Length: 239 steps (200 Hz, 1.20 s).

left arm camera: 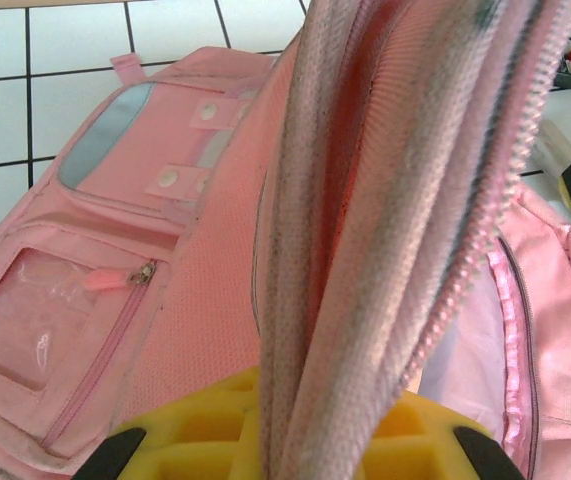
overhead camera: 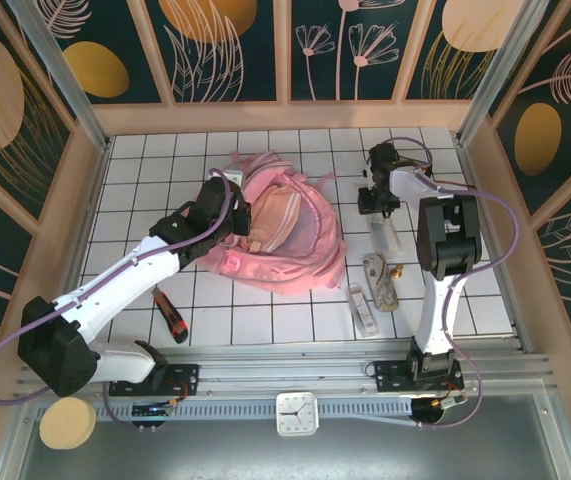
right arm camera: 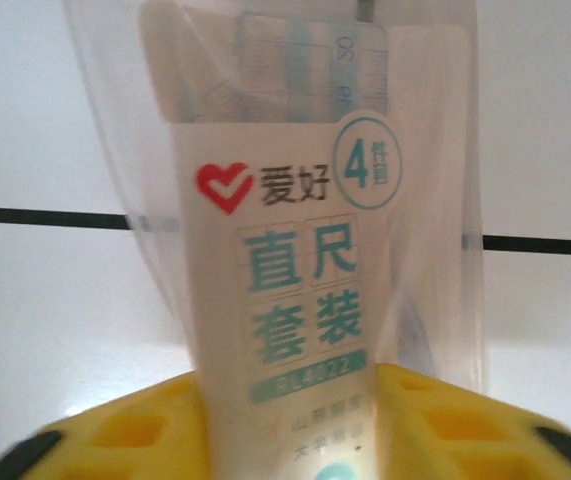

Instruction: Pack books, pencil case, and school supplies into a backpack

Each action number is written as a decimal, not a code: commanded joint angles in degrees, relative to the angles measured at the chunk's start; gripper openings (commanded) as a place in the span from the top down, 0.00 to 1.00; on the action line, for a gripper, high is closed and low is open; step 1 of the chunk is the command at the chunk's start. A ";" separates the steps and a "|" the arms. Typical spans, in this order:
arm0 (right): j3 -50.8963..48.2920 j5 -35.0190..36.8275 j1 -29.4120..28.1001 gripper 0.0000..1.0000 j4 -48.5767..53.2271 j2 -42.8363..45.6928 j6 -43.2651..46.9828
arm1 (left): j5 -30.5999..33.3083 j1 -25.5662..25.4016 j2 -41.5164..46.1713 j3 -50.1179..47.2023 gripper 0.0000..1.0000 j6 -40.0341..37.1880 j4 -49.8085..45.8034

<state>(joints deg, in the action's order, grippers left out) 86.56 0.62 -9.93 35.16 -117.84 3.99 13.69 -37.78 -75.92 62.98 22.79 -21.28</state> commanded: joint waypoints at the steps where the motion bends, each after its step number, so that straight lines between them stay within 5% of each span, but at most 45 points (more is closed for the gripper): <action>1: -2.13 -2.21 0.50 0.76 1.59 3.72 -1.34 | -0.50 0.49 -0.02 1.71 1.00 1.91 3.96; 108: 2.85 -3.06 1.33 0.99 5.74 12.30 -3.52 | -1.61 0.43 -0.43 1.88 1.00 3.05 4.71; 152: 1.43 -23.26 6.22 1.00 3.21 22.14 -13.96 | -3.26 0.45 -0.49 1.47 1.00 3.58 6.07; 193: -16.81 -48.93 7.29 1.00 -27.18 33.59 -42.86 | -4.10 0.49 0.27 0.24 1.00 3.43 7.41; 239: -36.27 -49.04 -4.27 1.00 -72.93 33.45 -72.06 | -6.03 0.37 0.70 -0.15 1.00 3.35 9.50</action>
<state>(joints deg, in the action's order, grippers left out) 56.84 -44.07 -8.82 -6.15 -81.65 -46.48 10.09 -37.50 -76.55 62.39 24.29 -19.49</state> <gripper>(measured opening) 0.058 0.129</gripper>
